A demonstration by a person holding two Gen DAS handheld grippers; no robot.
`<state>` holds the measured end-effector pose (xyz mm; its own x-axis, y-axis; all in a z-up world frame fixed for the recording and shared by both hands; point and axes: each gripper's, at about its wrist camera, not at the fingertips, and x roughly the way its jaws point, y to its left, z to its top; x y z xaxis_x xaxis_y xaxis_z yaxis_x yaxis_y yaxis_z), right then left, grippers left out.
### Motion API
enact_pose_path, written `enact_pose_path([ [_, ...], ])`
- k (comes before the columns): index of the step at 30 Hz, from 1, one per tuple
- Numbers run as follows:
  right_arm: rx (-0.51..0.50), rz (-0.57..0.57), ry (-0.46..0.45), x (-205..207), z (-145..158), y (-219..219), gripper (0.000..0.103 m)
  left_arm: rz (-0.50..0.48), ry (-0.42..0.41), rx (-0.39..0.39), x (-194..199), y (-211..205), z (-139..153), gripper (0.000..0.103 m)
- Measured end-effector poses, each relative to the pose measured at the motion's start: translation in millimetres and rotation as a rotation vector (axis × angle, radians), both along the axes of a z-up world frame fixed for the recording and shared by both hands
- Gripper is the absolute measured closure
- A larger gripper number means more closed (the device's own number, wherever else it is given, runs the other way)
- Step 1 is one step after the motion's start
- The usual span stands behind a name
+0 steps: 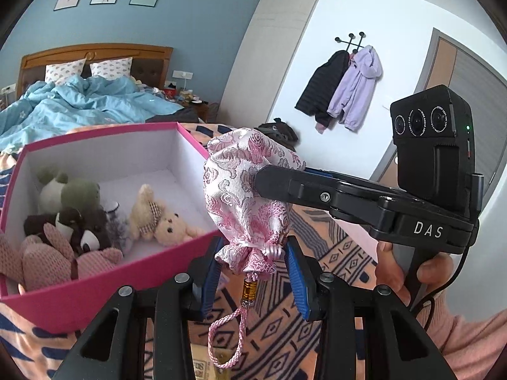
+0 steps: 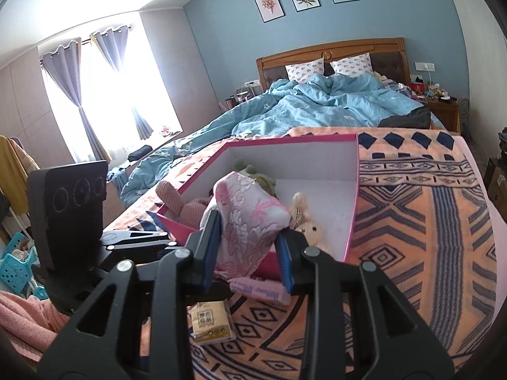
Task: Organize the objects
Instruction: 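Lift the pink pouch with both grippers and carry it over the box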
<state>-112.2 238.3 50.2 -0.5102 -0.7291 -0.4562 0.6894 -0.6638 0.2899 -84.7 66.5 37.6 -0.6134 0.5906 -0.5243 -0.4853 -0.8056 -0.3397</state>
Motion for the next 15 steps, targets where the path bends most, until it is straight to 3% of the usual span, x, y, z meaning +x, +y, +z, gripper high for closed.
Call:
enact_pose_path([
  [15,-0.011,0.005,0.016,-35,21,-12,0.068,0.032,0.025,-0.025,-33,-6,19,0.064],
])
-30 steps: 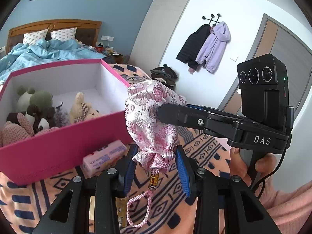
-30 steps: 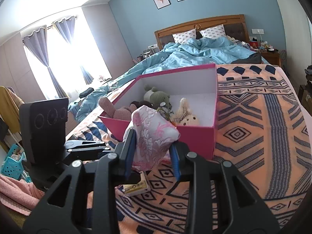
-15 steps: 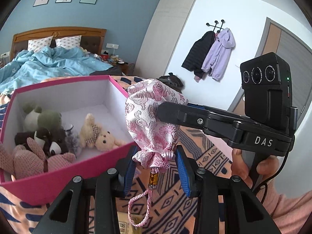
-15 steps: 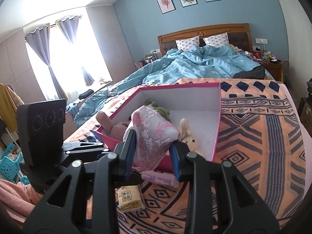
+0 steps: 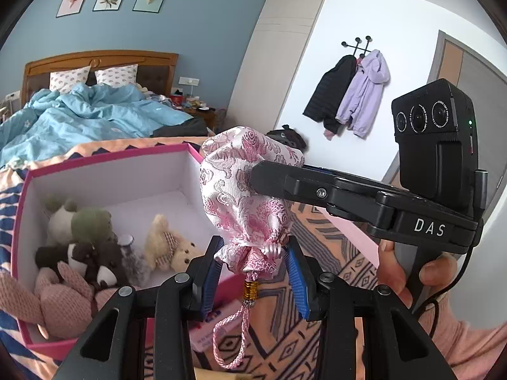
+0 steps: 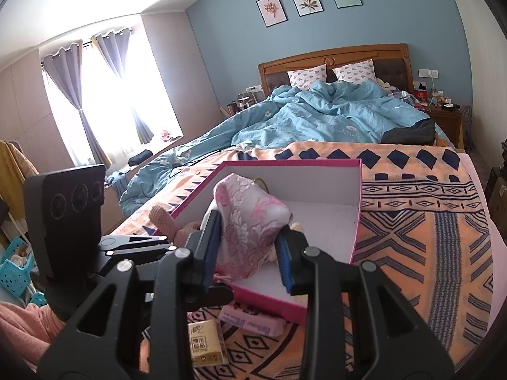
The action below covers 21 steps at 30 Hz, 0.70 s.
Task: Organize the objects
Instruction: 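Lift the pink pouch with both grippers and carry it over the box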
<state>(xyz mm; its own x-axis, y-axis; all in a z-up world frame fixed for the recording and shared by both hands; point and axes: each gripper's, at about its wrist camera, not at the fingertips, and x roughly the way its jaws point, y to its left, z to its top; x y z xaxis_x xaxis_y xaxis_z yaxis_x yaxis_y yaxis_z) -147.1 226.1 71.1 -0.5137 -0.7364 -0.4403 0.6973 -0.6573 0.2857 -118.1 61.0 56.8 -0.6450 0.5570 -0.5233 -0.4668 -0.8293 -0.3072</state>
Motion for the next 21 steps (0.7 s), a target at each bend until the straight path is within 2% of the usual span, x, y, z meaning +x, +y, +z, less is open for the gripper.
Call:
enact_pose_path([
  [21,0.035,-0.047,0.009,-42,12,-15,0.068,0.067,0.000,-0.076,-49,1,7,0.064],
])
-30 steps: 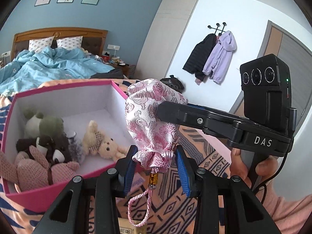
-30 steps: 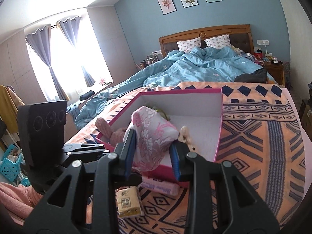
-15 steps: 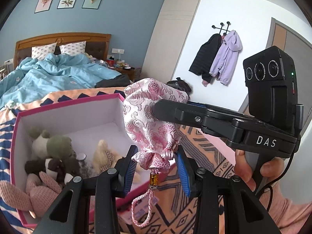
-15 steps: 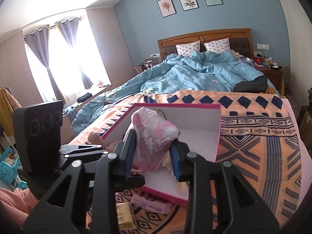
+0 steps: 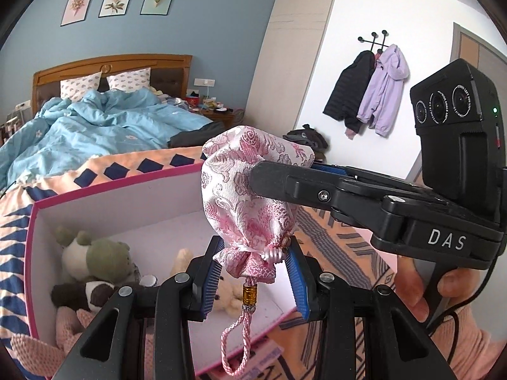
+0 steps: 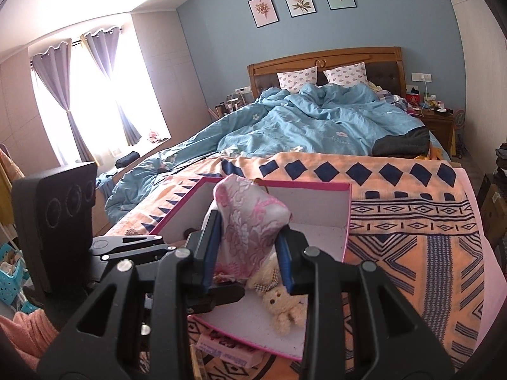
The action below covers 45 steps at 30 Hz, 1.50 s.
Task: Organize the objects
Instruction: 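Lift the pink pouch with both grippers and carry it over the box, then lower the pouch into the box and open both grippers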
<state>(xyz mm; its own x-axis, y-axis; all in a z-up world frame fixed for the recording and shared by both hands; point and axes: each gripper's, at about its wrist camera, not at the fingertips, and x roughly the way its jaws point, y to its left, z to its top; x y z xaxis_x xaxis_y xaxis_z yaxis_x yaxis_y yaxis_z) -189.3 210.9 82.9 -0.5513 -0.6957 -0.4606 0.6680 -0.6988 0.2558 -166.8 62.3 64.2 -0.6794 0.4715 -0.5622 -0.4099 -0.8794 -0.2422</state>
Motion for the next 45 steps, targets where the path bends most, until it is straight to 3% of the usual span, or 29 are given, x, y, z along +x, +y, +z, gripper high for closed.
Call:
enact_pose_path([
  [16,0.068,-0.026,-0.022,-27,-10,-11,0.068,0.064,-0.089,0.001,-39,-2,-22,0.064],
  [45,0.168,-0.070,-0.112,-62,-50,-21,0.068,0.126,-0.259,-0.048,-64,3,-52,0.063],
])
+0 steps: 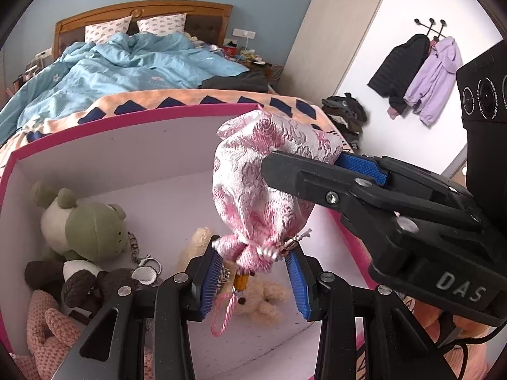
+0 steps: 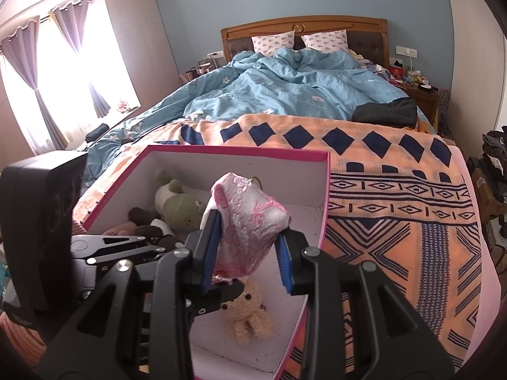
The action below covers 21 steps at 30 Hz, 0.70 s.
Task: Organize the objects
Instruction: 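Lower the pouch into the box and open both grippers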
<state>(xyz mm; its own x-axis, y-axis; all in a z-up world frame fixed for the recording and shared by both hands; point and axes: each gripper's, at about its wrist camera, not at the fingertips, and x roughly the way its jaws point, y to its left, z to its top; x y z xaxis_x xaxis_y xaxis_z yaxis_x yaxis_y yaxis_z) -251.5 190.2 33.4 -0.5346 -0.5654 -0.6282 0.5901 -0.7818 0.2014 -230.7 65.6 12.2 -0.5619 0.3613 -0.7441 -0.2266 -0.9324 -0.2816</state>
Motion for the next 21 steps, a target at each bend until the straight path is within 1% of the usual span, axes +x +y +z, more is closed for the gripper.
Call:
enact_pose_path([
  [4,0.017,-0.034,-0.018,-10,-5,-1,0.067,0.023,-0.006,-0.014,-1,-1,-1,0.061],
  [8,0.076,-0.080,0.006,-13,-10,-6,0.067,0.049,-0.007,-0.025,0,-4,0,0.054],
  [9,0.082,-0.087,0.010,-14,-10,-6,0.067,0.052,-0.006,-0.026,0,-5,1,0.054],
  [13,0.078,-0.092,0.011,-15,-11,-5,0.067,0.054,0.010,-0.023,3,-9,1,0.053],
  [14,0.074,-0.095,0.014,-13,-11,-3,0.067,0.052,0.015,-0.017,5,-10,2,0.050],
  [16,0.063,-0.094,0.013,-10,-10,-1,0.067,0.053,0.040,-0.013,11,-12,4,0.044],
  [21,0.034,-0.066,0.024,6,-6,6,0.065,0.032,0.137,0.000,33,-19,16,0.038],
])
